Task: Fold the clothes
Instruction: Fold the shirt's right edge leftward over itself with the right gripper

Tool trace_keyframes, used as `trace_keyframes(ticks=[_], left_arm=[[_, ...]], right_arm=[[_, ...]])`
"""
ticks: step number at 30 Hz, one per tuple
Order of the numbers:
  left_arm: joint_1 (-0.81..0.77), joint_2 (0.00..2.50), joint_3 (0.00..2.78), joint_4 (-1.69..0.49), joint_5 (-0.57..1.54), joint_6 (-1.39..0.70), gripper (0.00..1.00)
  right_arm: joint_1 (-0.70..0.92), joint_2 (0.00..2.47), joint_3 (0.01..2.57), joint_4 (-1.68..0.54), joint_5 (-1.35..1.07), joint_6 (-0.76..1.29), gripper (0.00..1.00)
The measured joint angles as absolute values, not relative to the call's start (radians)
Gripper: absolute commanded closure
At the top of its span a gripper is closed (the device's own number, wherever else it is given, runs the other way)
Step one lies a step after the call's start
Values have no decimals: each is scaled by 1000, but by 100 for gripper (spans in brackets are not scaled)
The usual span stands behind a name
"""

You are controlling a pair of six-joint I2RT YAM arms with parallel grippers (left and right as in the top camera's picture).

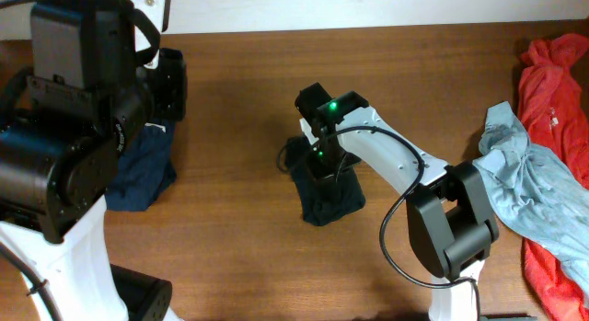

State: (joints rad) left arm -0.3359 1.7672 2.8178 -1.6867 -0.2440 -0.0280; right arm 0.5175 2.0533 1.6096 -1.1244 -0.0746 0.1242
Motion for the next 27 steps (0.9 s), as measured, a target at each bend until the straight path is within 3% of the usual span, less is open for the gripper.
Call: trace_keyframes(ticks=[12,16,19,27], left_arm=[[-336,1767,2818,-1687,-244,-28,56],[-336,1767,2818,-1687,-244,-28,56],[-336,1767,2818,-1687,-244,-28,56],[-336,1767,2818,-1687,-244,-28,56]], right_arm=[[585,2112,1606,-1069,-71,132,81],[606,2146,1601,-1073,-68,136,63],[611,2148,1600,-1082,-67,137,56],[611,2148,1607,-1151,-60,136,52]])
